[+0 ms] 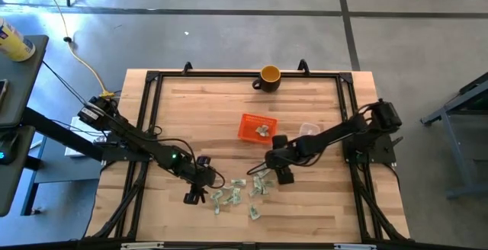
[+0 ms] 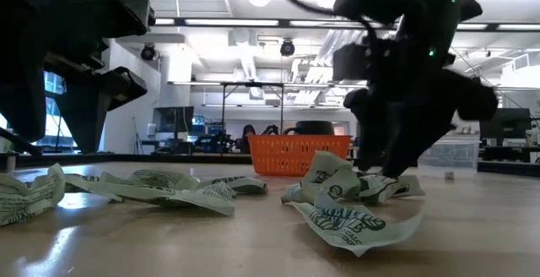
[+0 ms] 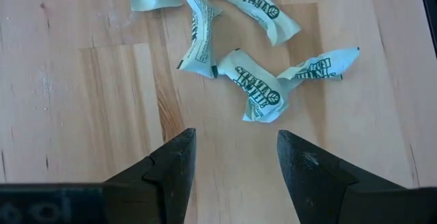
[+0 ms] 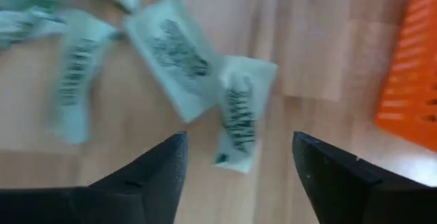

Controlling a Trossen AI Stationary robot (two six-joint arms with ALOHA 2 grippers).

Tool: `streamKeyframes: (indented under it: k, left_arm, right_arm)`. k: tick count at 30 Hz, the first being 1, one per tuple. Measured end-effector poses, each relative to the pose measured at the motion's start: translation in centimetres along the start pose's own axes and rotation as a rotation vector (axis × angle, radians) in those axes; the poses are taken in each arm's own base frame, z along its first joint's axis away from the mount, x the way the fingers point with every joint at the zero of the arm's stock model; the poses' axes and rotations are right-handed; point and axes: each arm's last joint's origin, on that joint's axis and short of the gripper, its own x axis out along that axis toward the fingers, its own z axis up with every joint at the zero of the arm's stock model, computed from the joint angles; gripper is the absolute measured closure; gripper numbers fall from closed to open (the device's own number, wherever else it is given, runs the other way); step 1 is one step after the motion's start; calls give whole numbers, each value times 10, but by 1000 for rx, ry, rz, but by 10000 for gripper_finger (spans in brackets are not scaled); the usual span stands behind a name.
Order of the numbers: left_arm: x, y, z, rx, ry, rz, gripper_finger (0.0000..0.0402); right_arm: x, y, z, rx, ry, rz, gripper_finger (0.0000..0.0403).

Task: Pick and place items into bin
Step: Put the white stevia packet into the orange bin

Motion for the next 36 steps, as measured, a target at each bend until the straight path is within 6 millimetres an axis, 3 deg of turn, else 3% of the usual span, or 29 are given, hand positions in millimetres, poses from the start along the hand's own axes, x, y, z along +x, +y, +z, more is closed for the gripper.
streamKeyframes:
  k: [6, 16, 19, 22, 25, 27, 30, 33, 36]
  left_arm:
    - [0, 0, 0, 0, -1, 9, 163]
    - [0, 3, -4, 1, 32, 76, 163]
    - [0, 4, -5, 1, 38, 81, 163]
    - [0, 4, -5, 3, 40, 82, 163]
    - [0, 4, -6, 4, 44, 84, 163]
    - [0, 4, -6, 4, 43, 83, 163]
    - [0, 4, -6, 5, 43, 84, 163]
    - [0, 4, -6, 4, 43, 84, 163]
    - [0, 4, -5, 2, 34, 81, 163]
  right_arm:
    - [5, -6, 0, 72, 8, -3, 219]
    - [14, -3, -2, 130, 66, 99, 390]
    - [0, -3, -4, 166, 58, 76, 389]
    - [-34, -9, 0, 207, -18, 60, 397]
    - [-74, -25, 6, 268, -141, -42, 394]
    - [-88, -41, 9, 296, -210, -86, 389]
    - [-88, -71, 17, 339, -286, -100, 389]
    - [-66, -99, 19, 410, -269, -101, 386]
    - [-44, -115, 20, 387, -250, -79, 359]
